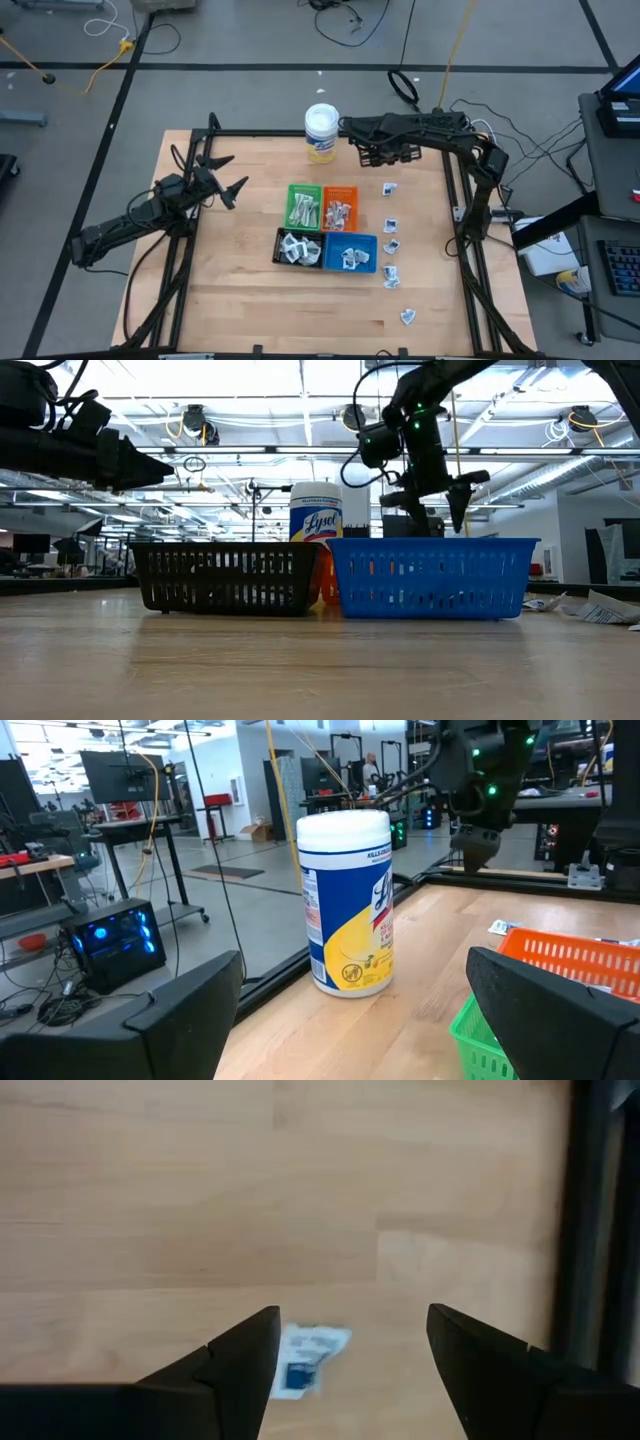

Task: Pick & Place First Aid Supplies
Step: Put the alcohol pad into the blue bin

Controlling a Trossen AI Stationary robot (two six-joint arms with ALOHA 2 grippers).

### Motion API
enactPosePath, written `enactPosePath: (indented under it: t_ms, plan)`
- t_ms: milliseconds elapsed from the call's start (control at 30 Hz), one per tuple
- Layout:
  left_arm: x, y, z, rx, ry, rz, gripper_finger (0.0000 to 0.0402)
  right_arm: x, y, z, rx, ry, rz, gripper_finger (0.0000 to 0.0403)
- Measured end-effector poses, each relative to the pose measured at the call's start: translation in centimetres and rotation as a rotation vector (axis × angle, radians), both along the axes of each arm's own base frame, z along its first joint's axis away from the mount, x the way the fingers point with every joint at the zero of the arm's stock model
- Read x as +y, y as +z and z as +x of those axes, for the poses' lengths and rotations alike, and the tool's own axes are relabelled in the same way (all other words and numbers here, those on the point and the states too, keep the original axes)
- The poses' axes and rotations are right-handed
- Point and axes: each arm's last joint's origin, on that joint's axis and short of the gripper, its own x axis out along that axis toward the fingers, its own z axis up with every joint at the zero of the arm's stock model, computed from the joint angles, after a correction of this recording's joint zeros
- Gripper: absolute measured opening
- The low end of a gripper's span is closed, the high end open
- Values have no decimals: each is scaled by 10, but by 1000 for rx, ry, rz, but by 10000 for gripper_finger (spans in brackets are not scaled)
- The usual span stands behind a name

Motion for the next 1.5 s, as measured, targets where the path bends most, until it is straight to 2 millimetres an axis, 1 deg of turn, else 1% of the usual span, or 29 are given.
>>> enactPosePath:
  t_ms: [133,267,433,767,867,1000,1067,1167,1267,1400,1500]
  plan:
    - [0,0,0,0,0,0,392,0,-13,-4,-8,-58,44,247]
    - [0,0,0,0,0,0,392,1,-25,-4,-67,-96,82,247]
    - [0,0,0,0,0,0,392,8,-47,-6,-113,-149,139,247]
    - [0,0,0,1,0,0,392,17,-80,-11,-190,-219,219,247]
    - [0,0,0,4,0,3,392,20,-86,-15,-180,-243,240,247]
    - [0,0,0,4,0,3,392,22,-90,-17,-176,-239,241,245]
    - [0,0,0,4,0,3,392,21,-92,-17,-194,-217,241,238]
    - [0,0,0,3,0,2,392,20,-94,-15,-228,-207,229,212]
    - [0,0,0,3,0,2,392,20,-95,-13,-245,-192,224,172]
    - [0,0,0,2,0,0,392,17,-95,-14,-240,-157,217,104]
    - [0,0,0,3,0,2,392,17,-95,-14,-230,-116,202,44]
